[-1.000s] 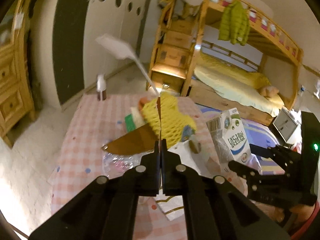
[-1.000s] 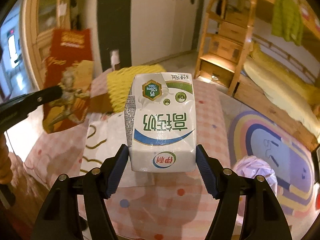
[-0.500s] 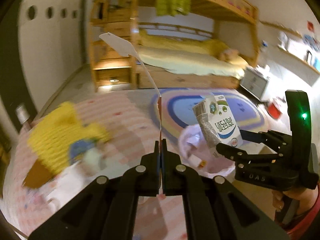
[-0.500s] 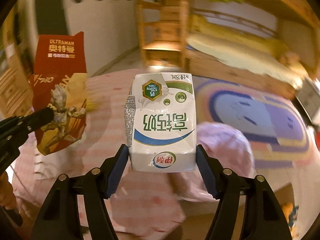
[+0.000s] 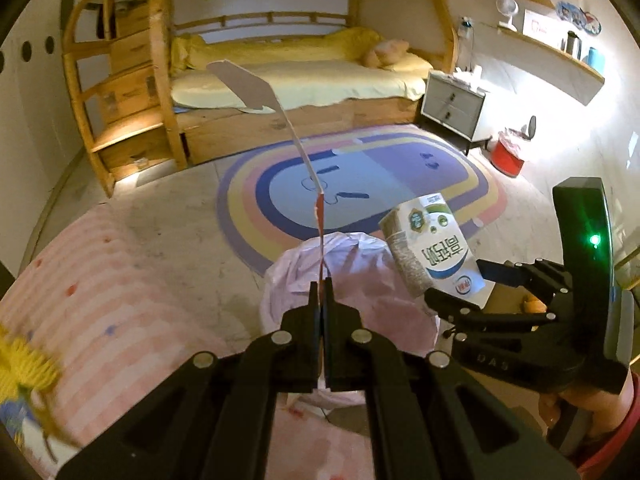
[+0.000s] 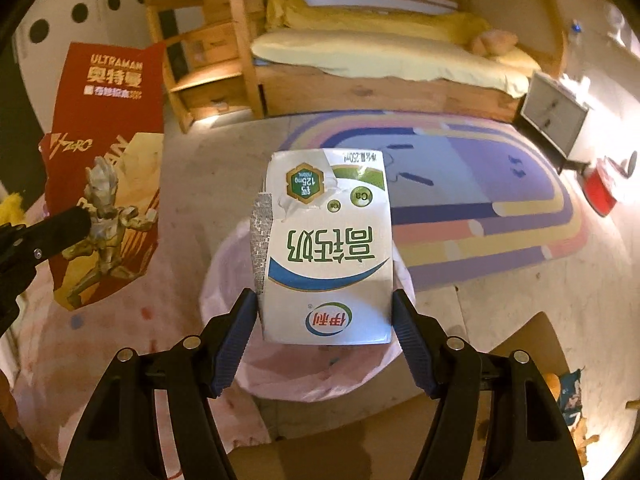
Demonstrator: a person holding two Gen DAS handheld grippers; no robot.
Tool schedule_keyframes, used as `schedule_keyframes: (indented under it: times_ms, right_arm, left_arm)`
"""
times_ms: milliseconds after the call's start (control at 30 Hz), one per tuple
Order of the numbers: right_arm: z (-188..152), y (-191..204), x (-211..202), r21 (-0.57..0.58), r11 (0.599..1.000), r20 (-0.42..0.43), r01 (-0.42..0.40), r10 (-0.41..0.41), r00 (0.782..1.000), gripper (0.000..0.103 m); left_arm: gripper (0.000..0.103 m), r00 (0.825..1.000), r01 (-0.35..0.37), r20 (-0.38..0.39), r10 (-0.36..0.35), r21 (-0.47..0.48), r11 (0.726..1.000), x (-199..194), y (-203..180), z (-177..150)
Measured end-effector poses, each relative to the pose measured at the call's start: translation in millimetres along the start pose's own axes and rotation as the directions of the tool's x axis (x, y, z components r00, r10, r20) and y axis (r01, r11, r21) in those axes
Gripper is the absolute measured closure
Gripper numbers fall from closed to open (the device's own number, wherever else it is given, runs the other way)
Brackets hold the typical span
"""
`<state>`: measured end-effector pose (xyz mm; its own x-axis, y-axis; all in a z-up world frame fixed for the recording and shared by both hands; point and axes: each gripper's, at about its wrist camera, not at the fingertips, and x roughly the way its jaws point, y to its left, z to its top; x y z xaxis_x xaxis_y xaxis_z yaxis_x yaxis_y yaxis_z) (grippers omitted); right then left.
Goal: Collect trash
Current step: 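Carry carton and red bag over the bin and open both tools, then move both tools back over the table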
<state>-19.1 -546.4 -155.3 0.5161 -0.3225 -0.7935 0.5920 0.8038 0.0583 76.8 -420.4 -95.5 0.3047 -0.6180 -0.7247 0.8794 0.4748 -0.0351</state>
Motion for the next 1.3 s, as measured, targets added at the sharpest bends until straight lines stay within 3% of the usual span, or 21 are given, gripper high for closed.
schedule_keyframes:
  times_ms: [100, 167, 233, 267, 567, 800, 967, 1067, 1300]
  right_arm:
    - [1, -7, 10, 0.013, 1.000, 0.003, -0.001, 0.001, 1.000, 0.035]
    - [2, -10, 21, 0.023, 1.000, -0.004, -0.004, 0.004, 1.000, 0.032]
    - [1, -11, 26, 0.039, 0.999, -0.025, 0.009, -0.008, 1.000, 0.030]
    - [-1, -13, 26, 0.054, 0.999, -0.027, 0.007, -0.006, 1.000, 0.030]
    - [-10, -12, -21, 0.103, 0.994, 0.013, -0.035, 0.034, 0.999, 0.030]
    - [-6, 19, -68, 0.040, 0.997, 0.074, -0.064, 0.061, 0.995, 0.030]
    - [-10, 52, -97, -0.011, 0.996, 0.101, -0.086, 0.087, 0.991, 0.030]
    - [-14, 79, -114, -0.071, 0.991, 0.113, -0.116, 0.123, 0.986, 0.030]
    - [-29, 164, -145, -0.246, 0.944, 0.100, -0.218, 0.249, 0.963, 0.030]
  left_arm:
    - [0.103, 1.000, -0.007, -0.024, 0.007, 0.010, 1.000, 23, -2, 7]
    - [0.096, 0.999, -0.017, -0.044, 0.016, -0.002, 1.000, 34, -1, 8]
    - [0.064, 0.998, -0.009, -0.058, 0.008, -0.021, 1.000, 41, 2, 11]
    - [0.061, 0.998, -0.014, -0.062, 0.012, -0.034, 0.999, 44, 5, 10]
    - [0.060, 0.999, -0.044, -0.023, 0.042, -0.094, 0.995, 2, 23, 7]
    - [0.060, 0.989, -0.142, 0.023, 0.147, -0.143, 0.979, -69, 41, -11]
    - [0.059, 0.968, -0.234, 0.042, 0.246, -0.183, 0.955, -120, 56, -37]
    - [0.054, 0.947, -0.304, 0.037, 0.319, -0.215, 0.928, -149, 68, -56]
    - [0.047, 0.892, -0.438, -0.039, 0.451, -0.328, 0.837, -207, 114, -114]
